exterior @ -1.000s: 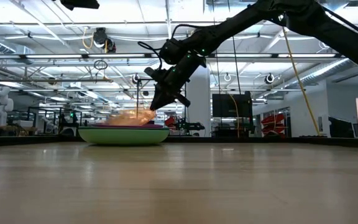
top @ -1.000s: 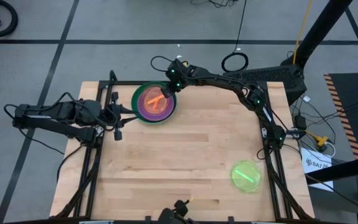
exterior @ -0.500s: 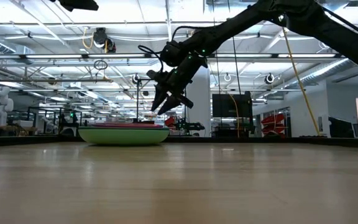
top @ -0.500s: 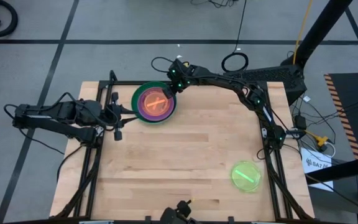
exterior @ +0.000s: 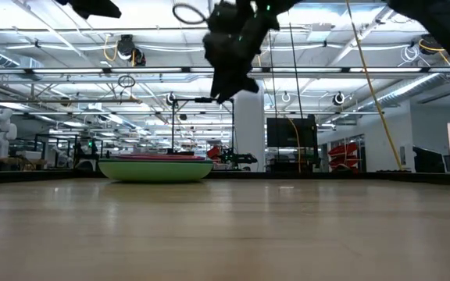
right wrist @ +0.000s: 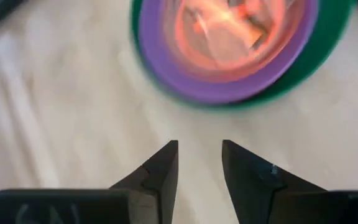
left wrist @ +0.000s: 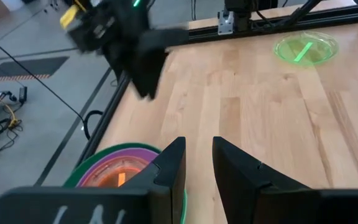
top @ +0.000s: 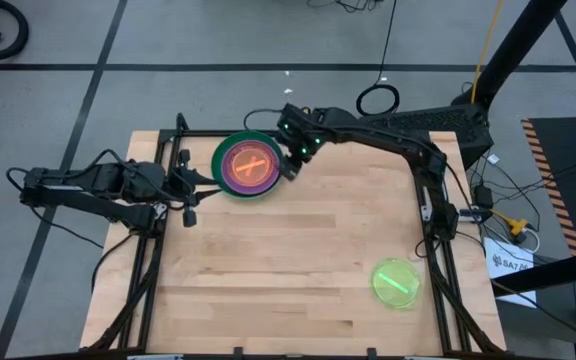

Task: Stack plastic plates
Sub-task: Stack the green plate on top of the orange plate

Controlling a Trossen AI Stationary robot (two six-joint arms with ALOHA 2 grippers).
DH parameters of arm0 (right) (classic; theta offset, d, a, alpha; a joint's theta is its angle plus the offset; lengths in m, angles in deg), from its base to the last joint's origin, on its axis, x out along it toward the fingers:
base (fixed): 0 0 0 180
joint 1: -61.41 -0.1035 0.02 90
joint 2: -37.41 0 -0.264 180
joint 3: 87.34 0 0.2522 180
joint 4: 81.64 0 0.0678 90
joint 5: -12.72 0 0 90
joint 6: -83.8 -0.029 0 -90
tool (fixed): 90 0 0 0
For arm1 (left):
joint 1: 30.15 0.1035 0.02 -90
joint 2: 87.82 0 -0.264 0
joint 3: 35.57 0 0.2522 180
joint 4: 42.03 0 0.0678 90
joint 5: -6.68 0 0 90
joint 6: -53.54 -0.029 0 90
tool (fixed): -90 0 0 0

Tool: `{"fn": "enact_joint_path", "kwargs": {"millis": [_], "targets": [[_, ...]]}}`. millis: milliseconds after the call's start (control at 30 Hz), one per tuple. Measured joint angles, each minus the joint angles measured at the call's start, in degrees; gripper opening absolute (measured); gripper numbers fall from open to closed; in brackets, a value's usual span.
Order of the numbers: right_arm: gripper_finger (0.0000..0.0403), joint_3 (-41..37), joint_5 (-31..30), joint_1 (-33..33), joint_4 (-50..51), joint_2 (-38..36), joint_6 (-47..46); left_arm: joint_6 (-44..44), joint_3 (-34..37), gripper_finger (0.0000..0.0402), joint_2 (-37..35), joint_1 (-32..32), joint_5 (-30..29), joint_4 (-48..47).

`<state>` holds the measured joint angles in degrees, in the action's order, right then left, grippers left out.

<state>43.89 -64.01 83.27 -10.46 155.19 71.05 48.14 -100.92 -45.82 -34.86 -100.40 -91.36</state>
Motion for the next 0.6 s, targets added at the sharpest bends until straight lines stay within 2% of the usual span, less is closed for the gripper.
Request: {"fn": "enact_joint_path", "kwargs": {"millis": [233,600], "targets": [[0.0116,0.0,-0.41,-8.14,9.86,-5.64,-1.79,1.28,0.0,0.0088,0.0,0.0,0.0,-0.76],[0.0116,0.0,-8.66,-25.02,17.06,-7.89,-16.65,1.99,0.0,0.0088,0.0,0.0,0.0,-1.99]]}}
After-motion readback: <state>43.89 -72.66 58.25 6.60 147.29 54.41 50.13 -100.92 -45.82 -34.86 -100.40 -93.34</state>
